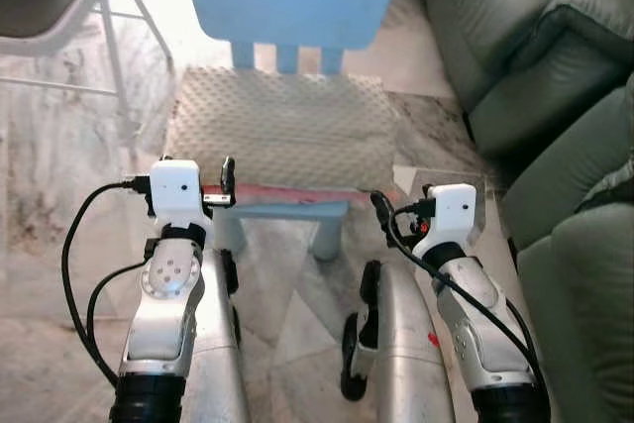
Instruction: Move the pillow to the sofa
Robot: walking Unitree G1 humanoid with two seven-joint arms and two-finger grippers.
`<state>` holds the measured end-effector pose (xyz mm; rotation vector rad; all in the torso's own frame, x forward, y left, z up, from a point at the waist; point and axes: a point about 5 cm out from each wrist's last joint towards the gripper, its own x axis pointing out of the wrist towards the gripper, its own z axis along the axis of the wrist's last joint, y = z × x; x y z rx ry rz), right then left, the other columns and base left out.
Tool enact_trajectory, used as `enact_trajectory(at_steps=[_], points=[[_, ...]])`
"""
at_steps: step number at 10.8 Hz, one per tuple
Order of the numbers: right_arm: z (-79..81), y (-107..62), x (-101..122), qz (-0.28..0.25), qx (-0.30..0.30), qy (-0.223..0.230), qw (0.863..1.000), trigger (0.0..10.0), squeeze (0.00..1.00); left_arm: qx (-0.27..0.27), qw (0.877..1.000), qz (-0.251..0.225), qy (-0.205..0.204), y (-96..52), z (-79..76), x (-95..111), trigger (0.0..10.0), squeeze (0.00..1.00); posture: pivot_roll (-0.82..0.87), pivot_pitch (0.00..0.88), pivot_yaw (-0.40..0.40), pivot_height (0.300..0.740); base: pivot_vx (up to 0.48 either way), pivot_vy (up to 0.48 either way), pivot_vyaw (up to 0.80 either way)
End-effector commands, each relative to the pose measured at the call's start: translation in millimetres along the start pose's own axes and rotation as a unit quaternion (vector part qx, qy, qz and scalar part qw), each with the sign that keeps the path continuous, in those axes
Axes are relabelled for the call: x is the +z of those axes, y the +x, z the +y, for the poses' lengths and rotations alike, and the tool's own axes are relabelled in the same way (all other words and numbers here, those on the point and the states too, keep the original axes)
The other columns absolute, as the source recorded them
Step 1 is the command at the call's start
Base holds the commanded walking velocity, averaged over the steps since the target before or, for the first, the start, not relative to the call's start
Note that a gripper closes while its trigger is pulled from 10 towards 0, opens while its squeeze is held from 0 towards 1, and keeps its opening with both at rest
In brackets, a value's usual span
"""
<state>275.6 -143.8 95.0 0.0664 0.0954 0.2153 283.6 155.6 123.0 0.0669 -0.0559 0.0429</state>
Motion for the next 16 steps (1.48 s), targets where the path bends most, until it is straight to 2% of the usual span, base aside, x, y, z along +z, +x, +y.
enact_trajectory(at_steps=[1,4,7,14,16], points=[[-0.8,-1.0,-2.7,0.006,0.002,-0.003,1.000,10.0,0.00,0.001,1.000,0.009,0.007,-1.4,-0.6,-4.3,10.0,0.00,-0.01,0.300,-0.056,0.506,0.000,0.000,0.00],[-1.5,-0.5,-2.5,0.007,0.000,-0.007,1.000,10.0,0.00,0.000,1.000,-0.002,0.016,-2.0,0.1,-1.9,10.0,0.00,0.00,0.309,-0.058,0.506,0.000,0.000,0.00],[0.5,0.5,-4.7,0.009,0.002,-0.010,1.000,10.0,0.00,-0.006,1.000,-0.006,0.019,-2.6,0.6,-1.2,10.0,0.00,0.01,0.301,-0.054,0.506,0.319,0.000,0.59],[-0.8,3.7,-2.2,0.007,-0.002,-0.005,1.000,10.0,0.00,-0.009,1.000,-0.005,0.016,-2.7,-1.3,-1.8,10.0,0.00,0.00,0.317,-0.051,0.506,0.391,0.000,0.00],[2.3,3.5,-0.2,0.007,0.010,-0.029,1.000,10.0,0.00,-0.003,1.000,-0.005,0.017,-4.0,-2.1,-1.8,10.0,0.00,-0.01,0.328,-0.053,0.506,0.000,0.000,0.40]])
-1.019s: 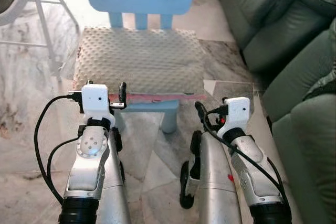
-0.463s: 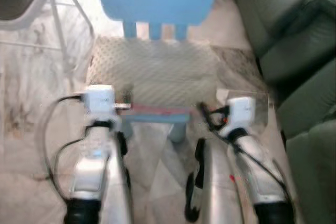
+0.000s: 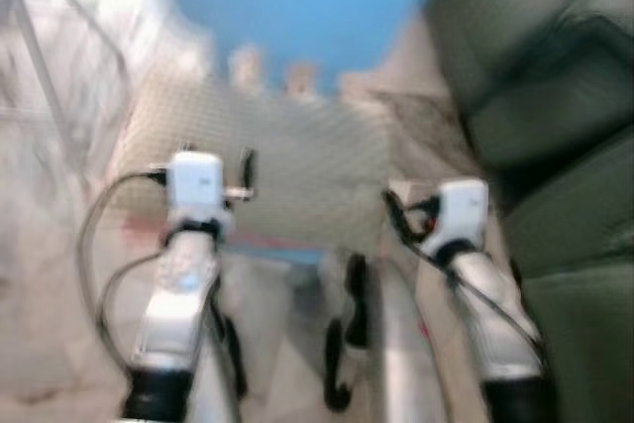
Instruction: Move the pillow to the sofa
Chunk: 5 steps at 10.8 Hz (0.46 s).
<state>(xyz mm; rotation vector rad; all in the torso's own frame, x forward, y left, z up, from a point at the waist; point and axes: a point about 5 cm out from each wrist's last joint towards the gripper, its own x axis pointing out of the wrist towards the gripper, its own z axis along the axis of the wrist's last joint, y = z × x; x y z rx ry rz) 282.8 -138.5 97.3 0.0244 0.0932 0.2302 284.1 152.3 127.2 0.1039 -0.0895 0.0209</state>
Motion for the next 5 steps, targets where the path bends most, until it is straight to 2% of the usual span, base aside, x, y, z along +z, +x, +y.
enact_trajectory(at_steps=[1,5], points=[[0.8,-4.6,-3.1,0.007,0.006,-0.002,1.000,10.0,0.00,0.013,1.000,0.015,0.000,-6.3,2.5,-6.5,10.0,0.00,0.00,0.341,-0.052,0.506,0.000,0.000,0.76],[0.7,-3.8,-3.7,0.007,0.003,0.014,1.000,10.0,0.00,0.014,1.000,0.014,0.016,-6.9,7.9,-5.5,10.0,0.00,0.00,0.359,-0.047,0.497,0.000,0.000,0.00]])
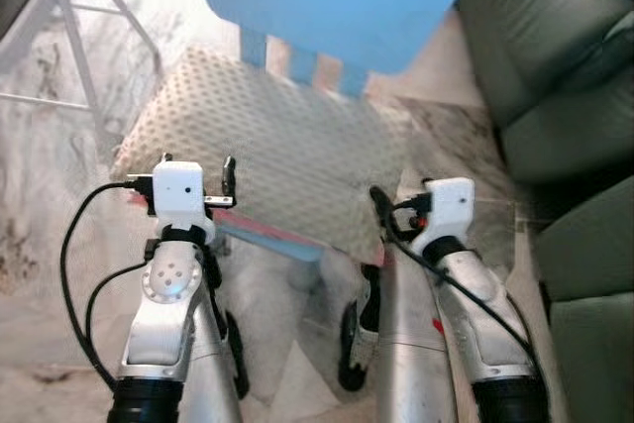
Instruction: Move the pillow to the sofa
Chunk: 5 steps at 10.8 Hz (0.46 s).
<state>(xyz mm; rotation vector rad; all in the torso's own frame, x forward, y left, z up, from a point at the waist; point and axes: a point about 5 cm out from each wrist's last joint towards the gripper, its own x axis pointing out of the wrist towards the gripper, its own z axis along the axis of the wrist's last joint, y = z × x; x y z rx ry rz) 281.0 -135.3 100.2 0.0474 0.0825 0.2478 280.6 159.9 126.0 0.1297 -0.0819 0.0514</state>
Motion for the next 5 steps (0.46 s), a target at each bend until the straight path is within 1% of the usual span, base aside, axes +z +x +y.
enact_trajectory(at_steps=[1,3,4,5], points=[[-1.6,-2.3,-6,0.014,-0.006,0.007,1.000,10.0,0.00,0.002,1.000,0.007,0.018,0.8,5.8,-3,10.0,0.00,0.00,0.362,-0.046,0.482,0.000,0.000,0.00],[1.1,-1.6,-5,0.016,0.002,0.013,1.000,10.0,0.00,0.003,0.999,0.011,0.040,6.6,15.7,-4,10.0,0.00,0.01,0.364,-0.046,0.468,0.000,0.000,0.00],[7.9,2.8,-2,0.019,0.036,0.028,0.999,10.0,0.00,-0.003,0.998,0.035,0.042,12.0,22.7,-12,10.0,0.00,0.01,0.364,-0.044,0.468,0.000,0.000,0.00],[14.4,7.6,2,0.020,0.065,0.049,0.996,10.0,0.00,-0.023,0.998,0.044,0.035,15.6,23.2,-16,10.0,0.00,0.01,0.365,-0.043,0.468,0.000,0.000,0.00]])
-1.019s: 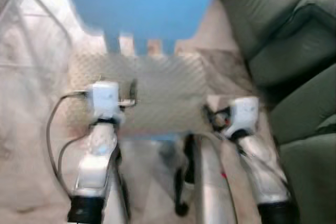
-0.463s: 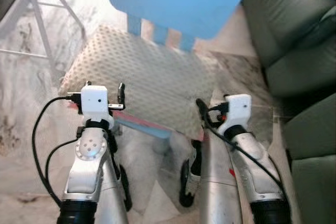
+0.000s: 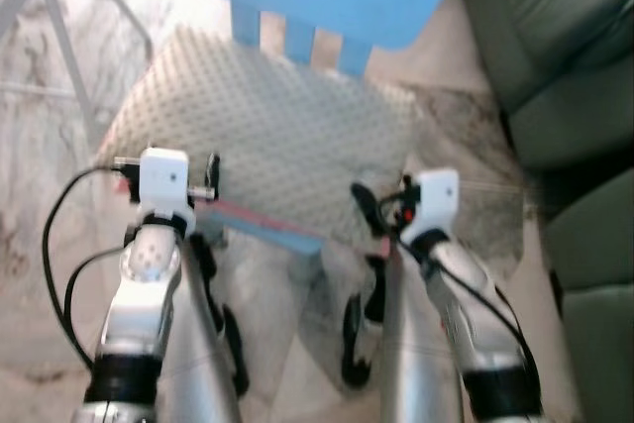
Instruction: Move the pillow to the sofa
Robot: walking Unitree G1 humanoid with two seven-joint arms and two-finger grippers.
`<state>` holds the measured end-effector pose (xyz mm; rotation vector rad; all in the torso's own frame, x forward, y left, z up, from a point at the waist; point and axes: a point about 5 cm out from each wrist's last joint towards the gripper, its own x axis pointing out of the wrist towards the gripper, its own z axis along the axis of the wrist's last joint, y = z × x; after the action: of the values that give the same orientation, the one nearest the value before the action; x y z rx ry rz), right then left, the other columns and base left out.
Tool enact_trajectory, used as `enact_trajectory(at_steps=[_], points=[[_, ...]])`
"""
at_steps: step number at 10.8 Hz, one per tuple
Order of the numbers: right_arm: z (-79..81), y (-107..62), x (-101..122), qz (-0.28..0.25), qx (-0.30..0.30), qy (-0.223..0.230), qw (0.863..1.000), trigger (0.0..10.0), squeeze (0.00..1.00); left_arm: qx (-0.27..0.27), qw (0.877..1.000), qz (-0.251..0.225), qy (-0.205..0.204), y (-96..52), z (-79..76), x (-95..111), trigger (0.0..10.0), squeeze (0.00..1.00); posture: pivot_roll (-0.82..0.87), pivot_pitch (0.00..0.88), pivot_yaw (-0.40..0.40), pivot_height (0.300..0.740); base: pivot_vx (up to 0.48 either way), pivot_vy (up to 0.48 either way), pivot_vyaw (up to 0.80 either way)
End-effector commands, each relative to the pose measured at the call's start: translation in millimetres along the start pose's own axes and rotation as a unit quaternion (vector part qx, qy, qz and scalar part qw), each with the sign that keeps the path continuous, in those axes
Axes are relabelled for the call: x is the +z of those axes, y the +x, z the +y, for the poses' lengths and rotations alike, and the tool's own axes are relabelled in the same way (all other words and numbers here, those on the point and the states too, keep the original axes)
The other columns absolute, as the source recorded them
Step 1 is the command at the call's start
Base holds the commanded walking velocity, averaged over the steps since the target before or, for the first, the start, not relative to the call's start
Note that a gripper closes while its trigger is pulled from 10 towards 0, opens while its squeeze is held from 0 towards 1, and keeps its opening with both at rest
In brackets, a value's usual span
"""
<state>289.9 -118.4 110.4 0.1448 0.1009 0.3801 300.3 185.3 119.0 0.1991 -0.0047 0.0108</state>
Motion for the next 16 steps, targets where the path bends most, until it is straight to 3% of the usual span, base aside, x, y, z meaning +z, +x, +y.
enact_trajectory(at_steps=[1,3,6,7,8,9,10,16], points=[[9.2,4.3,-3,0.015,0.040,0.023,0.999,10.0,0.00,-0.026,0.999,0.021,0.002,3.2,-2.1,-11,10.0,0.00,0.00,0.364,-0.044,0.468,0.000,0.000,0.00],[22.9,16.0,3,0.016,0.090,0.055,0.994,10.0,0.00,-0.045,0.999,0.013,-0.017,23.7,-2.7,-9,10.0,0.00,0.00,0.370,-0.041,0.468,0.000,0.000,0.00],[19.6,30.5,-16,0.091,0.057,0.057,0.993,10.0,0.00,-0.076,0.996,0.035,-0.007,41.9,-11.4,-13,10.0,0.00,-0.01,0.373,-0.042,0.468,0.000,0.000,0.00],[20.0,34.1,-19,0.101,0.056,0.057,0.992,10.0,0.00,-0.088,0.995,0.050,-0.017,43.2,-15.8,-20,10.0,0.23,-0.02,0.376,-0.045,0.468,0.000,0.000,0.00],[17.7,35.7,-25,0.120,0.046,0.053,0.990,10.0,0.00,-0.113,0.991,0.064,-0.022,42.5,-22.8,-28,10.0,0.82,-0.01,0.378,-0.048,0.468,0.000,0.000,0.00],[11.9,35.6,-34,0.145,0.021,0.058,0.987,4.0,0.00,-0.139,0.986,0.091,-0.018,37.3,-28.7,-39,0.0,0.00,-0.01,0.378,-0.049,0.468,0.000,0.000,0.00],[9.8,35.7,-38,0.156,0.013,0.063,0.986,0.0,0.00,-0.166,0.980,0.107,-0.019,32.6,-33.5,-47,0.0,0.00,-0.01,0.377,-0.050,0.468,0.000,0.000,0.00],[2.6,39.2,-40,0.160,-0.011,0.061,0.985,0.0,0.00,-0.205,0.972,0.113,-0.017,33.7,-37.0,-50,0.0,0.00,-0.02,0.366,-0.043,0.468,0.000,0.000,0.00]])
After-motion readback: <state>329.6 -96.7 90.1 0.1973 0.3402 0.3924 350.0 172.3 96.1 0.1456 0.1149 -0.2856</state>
